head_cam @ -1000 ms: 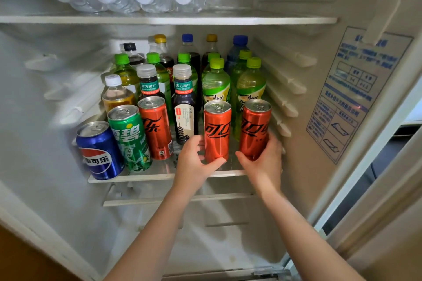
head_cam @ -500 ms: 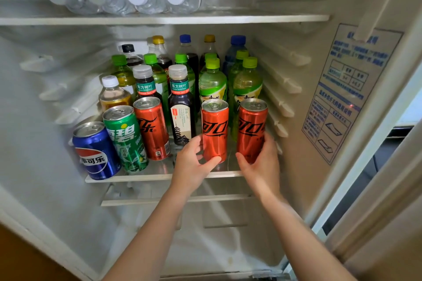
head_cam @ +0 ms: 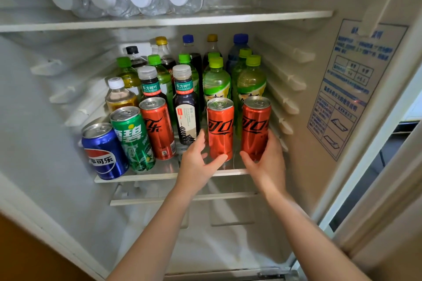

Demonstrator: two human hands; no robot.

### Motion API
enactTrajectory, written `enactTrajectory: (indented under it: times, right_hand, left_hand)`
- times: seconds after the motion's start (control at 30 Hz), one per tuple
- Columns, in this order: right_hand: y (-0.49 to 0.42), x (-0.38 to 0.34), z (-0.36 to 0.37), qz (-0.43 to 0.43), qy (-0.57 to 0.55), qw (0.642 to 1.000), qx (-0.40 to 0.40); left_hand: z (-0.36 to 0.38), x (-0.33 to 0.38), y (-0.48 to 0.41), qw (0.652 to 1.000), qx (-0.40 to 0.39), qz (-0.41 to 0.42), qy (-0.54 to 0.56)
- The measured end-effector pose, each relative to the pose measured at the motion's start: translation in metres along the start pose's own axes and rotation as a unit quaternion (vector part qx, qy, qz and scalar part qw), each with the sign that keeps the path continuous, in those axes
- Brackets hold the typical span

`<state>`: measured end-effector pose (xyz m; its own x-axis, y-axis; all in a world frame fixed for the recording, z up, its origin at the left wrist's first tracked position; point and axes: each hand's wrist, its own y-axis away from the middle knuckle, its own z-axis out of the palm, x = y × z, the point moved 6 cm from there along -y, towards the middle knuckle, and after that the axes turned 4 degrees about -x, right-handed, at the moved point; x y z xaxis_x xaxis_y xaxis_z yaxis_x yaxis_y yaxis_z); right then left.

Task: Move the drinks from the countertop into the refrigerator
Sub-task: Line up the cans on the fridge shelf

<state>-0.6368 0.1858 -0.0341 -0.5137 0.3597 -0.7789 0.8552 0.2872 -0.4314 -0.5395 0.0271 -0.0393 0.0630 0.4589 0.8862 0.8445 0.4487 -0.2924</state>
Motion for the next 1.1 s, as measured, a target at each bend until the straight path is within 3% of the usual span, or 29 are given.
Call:
enactTrajectory:
  times: [0.07,0.17,0.3,0.47,0.67,0.87,1.1]
  right_hand:
    - [0.0,0.001,0.0,0.004,0.002,1.0,0.002]
    - [0.001,0.0,0.0,0.002,-0.003,1.0,-0.001]
    - [0.012,-0.01,-0.004,-0.013,-0.01,0.999,0.03]
    - [0.018,-0.05,-0.016,-0.077,0.027,0.989,0.12]
    - [0.02,-0.088,-0.028,-0.139,0.015,0.977,0.162]
    - [0.014,-0.104,-0.033,-0.138,-0.006,0.975,0.174]
    - [0.002,-0.128,-0.03,-0.176,0.014,0.968,0.179]
  left_hand:
    - [-0.012,0.003,0.005,0.999,0.024,-0.02,0.019]
    - [-0.045,0.033,0.016,0.99,0.092,0.08,-0.071]
    - [-0.096,0.085,0.024,0.916,0.168,0.252,-0.264]
    - [-0.14,0.101,-0.01,0.884,0.131,0.173,-0.414]
    - [-0.147,0.085,-0.046,0.843,0.03,0.076,-0.531]
    - [-0.144,0.086,-0.051,0.863,0.004,0.078,-0.498]
    - [-0.115,0.1,-0.05,0.846,-0.022,0.133,-0.516]
